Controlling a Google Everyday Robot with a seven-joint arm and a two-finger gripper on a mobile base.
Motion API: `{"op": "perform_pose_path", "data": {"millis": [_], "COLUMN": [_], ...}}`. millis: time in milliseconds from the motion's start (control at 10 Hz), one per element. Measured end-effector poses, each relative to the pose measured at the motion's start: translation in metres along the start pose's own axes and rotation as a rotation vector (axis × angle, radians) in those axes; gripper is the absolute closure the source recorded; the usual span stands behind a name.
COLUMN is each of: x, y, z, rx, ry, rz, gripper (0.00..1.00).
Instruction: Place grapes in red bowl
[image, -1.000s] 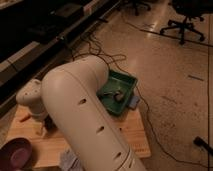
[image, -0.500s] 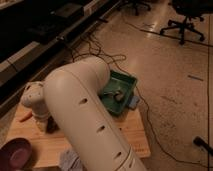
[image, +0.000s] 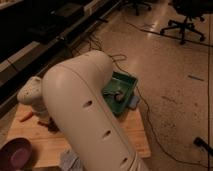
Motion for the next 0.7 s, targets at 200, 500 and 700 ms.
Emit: {"op": "perform_pose_path", "data": {"millis": [200, 500, 700], "x": [0.034, 0.075, 0.072], "y": [-0.016, -0.031, -0.034], "z": [-0.021, -0.038, -0.055], "rx": [-0.004, -0.049, -0.062], "ry": [0.0, -0.153, -0.234], "rz": [0.029, 0.002, -0.042], "gripper": [1.0, 1.0, 1.0]}}
